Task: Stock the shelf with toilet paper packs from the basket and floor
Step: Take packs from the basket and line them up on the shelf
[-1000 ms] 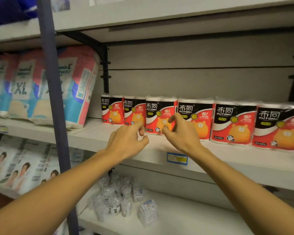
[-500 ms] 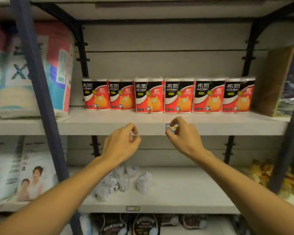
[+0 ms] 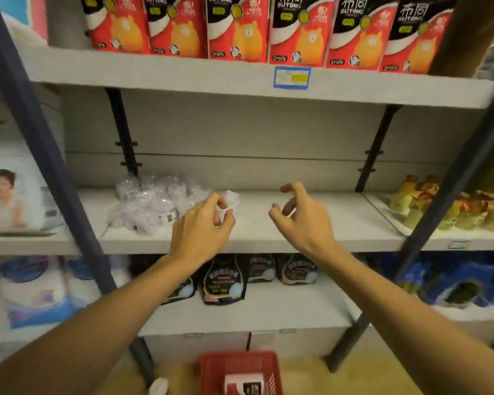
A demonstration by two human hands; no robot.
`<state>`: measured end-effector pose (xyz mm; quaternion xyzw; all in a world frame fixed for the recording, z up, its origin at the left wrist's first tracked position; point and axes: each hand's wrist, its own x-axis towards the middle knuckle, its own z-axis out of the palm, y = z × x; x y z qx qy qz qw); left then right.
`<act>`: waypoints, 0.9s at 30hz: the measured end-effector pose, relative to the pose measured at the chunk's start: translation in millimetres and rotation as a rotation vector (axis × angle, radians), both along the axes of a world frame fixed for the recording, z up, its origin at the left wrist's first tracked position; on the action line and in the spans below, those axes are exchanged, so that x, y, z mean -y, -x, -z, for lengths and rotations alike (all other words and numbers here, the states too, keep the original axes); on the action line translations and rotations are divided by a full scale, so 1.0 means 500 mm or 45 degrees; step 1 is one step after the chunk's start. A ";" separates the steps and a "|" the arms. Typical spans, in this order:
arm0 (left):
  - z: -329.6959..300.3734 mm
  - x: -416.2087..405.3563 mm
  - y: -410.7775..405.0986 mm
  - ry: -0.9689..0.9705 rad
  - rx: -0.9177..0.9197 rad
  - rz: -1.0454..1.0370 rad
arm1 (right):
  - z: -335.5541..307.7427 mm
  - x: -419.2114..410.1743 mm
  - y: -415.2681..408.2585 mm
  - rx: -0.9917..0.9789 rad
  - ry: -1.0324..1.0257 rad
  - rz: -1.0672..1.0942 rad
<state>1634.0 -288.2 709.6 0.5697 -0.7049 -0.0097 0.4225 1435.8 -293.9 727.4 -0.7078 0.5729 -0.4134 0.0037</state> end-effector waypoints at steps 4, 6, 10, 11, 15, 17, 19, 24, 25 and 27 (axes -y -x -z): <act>0.189 0.006 0.010 -0.137 -0.005 -0.037 | 0.174 0.018 0.012 0.033 -0.107 -0.041; 0.283 0.006 0.012 -0.160 0.024 -0.073 | 0.265 0.025 0.020 0.030 -0.150 -0.055; 0.445 0.009 0.011 -0.214 0.040 -0.106 | 0.437 0.043 0.029 0.036 -0.184 -0.081; 0.485 0.009 0.011 -0.229 0.043 -0.111 | 0.481 0.045 0.029 0.039 -0.201 -0.075; 0.655 0.007 0.020 -0.301 0.024 -0.105 | 0.652 0.049 0.025 0.027 -0.275 -0.059; 0.744 0.002 0.030 -0.375 0.017 -0.113 | 0.742 0.046 0.022 -0.006 -0.322 -0.069; 0.834 -0.006 0.038 -0.447 0.041 -0.102 | 0.833 0.040 0.022 -0.044 -0.382 -0.077; 1.042 -0.031 0.042 -0.551 0.079 -0.042 | 1.041 0.015 0.032 -0.127 -0.551 -0.088; 1.081 -0.037 0.039 -0.578 0.095 -0.036 | 1.079 0.008 0.033 -0.148 -0.603 -0.107; 1.157 -0.050 0.031 -0.617 0.137 -0.007 | 1.159 -0.011 0.034 -0.199 -0.739 -0.144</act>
